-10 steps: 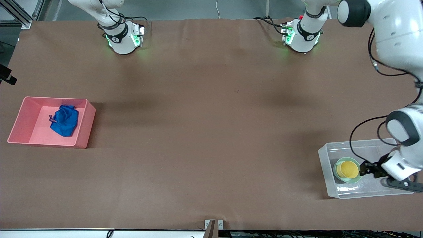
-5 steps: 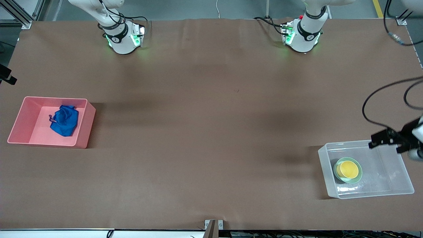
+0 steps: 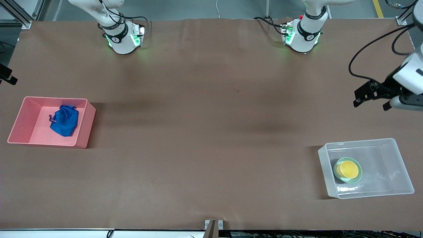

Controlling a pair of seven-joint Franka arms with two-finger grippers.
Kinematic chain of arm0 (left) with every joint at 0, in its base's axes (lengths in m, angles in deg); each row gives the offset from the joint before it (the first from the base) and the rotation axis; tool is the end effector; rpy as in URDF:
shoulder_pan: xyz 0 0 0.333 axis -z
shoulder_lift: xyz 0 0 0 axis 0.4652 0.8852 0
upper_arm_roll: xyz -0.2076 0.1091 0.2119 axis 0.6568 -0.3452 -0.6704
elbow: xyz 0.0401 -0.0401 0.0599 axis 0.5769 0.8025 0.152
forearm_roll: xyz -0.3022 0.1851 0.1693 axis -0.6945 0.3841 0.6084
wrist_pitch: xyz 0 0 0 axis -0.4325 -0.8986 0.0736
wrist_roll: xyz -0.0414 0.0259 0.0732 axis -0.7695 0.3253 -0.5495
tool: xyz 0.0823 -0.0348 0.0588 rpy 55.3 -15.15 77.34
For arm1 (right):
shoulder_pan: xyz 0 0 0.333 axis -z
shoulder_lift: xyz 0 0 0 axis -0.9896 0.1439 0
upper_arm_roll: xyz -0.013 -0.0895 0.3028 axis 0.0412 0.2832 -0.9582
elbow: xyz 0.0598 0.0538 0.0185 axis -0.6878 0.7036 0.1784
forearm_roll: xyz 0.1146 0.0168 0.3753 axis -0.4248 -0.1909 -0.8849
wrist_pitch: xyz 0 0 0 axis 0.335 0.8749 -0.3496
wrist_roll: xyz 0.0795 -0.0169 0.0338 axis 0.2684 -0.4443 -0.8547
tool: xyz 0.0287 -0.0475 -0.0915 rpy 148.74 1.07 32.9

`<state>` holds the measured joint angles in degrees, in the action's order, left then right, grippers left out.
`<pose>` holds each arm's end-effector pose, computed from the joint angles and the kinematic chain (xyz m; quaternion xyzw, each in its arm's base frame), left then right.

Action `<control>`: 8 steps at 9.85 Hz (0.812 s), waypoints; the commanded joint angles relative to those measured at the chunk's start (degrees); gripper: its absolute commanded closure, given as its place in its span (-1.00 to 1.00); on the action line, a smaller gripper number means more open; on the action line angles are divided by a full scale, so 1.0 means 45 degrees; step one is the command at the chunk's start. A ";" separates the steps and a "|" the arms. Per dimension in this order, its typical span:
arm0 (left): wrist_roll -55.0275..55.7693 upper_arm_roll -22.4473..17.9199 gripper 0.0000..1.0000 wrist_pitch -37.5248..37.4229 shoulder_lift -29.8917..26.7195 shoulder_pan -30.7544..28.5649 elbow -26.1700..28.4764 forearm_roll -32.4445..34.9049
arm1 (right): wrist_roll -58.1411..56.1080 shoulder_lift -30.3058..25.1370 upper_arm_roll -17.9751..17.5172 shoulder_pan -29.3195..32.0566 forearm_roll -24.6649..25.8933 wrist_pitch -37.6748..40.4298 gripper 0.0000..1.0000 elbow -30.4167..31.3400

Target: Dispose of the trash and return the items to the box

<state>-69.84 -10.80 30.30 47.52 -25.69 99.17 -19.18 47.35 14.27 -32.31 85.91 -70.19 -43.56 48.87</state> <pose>0.5690 -0.0348 0.6099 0.9964 -0.0504 0.0633 0.0242 0.5271 -0.1004 0.6590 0.9974 -0.0708 0.0107 0.0075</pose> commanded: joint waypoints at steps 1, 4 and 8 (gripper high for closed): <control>0.0380 0.0123 -1.00 -0.1142 0.0494 -0.0041 -0.1098 0.0312 | -0.0059 0.0017 -0.0042 0.0047 0.0016 0.0095 -1.00 -0.0091; 0.0438 0.0123 -1.00 -0.2961 0.0750 -0.0099 -0.2220 0.0313 | -0.0059 0.0017 -0.0042 0.0047 0.0016 0.0095 -1.00 -0.0091; 0.0478 0.0240 -1.00 -0.3063 0.0320 -0.0138 -0.1497 0.0352 | -0.0060 0.0036 -0.0042 0.0067 0.0016 0.0076 -1.00 -0.0110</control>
<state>-68.73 -10.57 17.04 49.32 -25.82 90.04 -19.09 47.35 14.27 -32.30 85.91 -70.19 -43.56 48.88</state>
